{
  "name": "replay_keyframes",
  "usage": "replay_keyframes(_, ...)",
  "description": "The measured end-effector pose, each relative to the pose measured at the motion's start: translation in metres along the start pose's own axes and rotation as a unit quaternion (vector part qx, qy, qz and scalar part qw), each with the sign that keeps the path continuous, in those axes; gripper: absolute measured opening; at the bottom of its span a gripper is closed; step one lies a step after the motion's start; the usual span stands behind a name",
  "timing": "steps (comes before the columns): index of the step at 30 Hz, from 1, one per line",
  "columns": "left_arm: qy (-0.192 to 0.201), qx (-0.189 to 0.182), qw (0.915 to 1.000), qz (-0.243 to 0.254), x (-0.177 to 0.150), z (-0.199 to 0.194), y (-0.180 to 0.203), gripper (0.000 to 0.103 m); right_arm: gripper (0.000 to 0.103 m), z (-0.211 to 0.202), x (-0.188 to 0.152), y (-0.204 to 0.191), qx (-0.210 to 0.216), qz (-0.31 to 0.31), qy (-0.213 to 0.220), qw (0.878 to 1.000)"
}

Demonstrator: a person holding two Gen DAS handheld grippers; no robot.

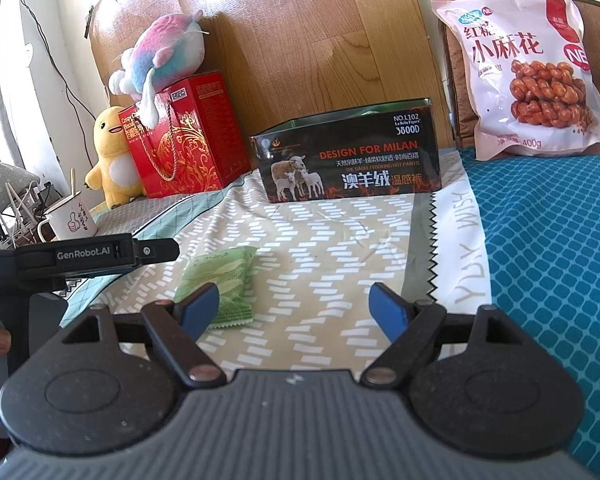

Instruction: Organize snacks

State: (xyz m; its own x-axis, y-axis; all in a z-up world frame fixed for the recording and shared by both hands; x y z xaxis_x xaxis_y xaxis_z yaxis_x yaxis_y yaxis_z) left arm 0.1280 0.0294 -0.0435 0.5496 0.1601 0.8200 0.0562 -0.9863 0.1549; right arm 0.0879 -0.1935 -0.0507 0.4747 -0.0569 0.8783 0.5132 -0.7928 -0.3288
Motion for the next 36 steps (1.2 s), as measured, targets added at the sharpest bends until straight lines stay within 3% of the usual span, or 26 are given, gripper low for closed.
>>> replay_keyframes(28,-0.001,-0.014,0.9999,0.003,0.0,-0.001,0.004,0.092,0.085,0.0,-0.001,-0.004,0.005,-0.011,-0.001,1.0)
replay_keyframes(36,-0.003,-0.02,0.9998,-0.006,0.001,-0.001,0.002,0.092,0.085,0.014,-0.01,-0.027,0.027,-0.053,-0.042,0.997)
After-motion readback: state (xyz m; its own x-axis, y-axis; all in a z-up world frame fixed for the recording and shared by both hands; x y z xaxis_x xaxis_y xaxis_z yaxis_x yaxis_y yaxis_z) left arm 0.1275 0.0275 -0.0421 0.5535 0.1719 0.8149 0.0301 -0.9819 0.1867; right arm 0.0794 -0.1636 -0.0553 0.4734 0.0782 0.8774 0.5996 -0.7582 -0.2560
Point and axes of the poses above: each gripper's, at about its wrist camera, not at the fingertips, and z roughly the way its jaws point, y to its right, x to its top, the point moved 10 cm from there along z, roughly the way its jaws point, and after that the axes turned 6 degrees about x, right-handed, at the moved point
